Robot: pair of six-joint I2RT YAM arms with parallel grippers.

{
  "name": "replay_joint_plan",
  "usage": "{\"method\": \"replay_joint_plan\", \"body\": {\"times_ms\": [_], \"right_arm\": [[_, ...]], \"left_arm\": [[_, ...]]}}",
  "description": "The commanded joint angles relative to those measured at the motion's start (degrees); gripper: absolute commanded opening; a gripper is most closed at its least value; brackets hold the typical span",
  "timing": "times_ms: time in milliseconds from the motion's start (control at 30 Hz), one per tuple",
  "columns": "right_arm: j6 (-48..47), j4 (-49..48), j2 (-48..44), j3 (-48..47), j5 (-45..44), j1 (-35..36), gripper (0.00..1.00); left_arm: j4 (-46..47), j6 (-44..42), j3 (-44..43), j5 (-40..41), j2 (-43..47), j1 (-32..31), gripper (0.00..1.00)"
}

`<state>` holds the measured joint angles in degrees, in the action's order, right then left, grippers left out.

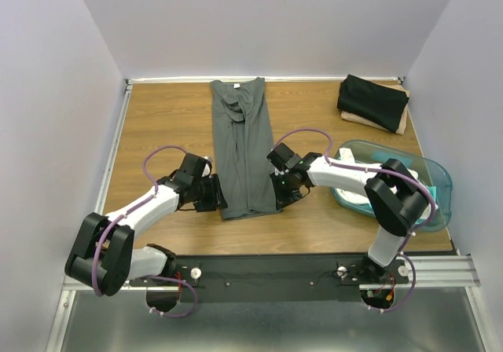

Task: Fold and stack the t-shirts
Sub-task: Fold the tshirt

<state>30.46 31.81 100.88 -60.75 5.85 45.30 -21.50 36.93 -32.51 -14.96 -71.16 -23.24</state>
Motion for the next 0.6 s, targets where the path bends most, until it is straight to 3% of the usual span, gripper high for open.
{"method": "replay_joint_plan", "body": {"times_ms": [0, 567], "right_arm": [[0.22, -0.26, 1.78, 1.51, 0.48, -0.03, 0.2], [-0.13, -0.17, 2.3, 0.9, 1.01, -0.03, 0.2]], "left_arm": [[1.37, 1.83, 0.96, -2.09, 0.23, -1.54, 0.53], [1.63, 3.68, 2.63, -1.56, -1.62, -3.47, 0.3]]}}
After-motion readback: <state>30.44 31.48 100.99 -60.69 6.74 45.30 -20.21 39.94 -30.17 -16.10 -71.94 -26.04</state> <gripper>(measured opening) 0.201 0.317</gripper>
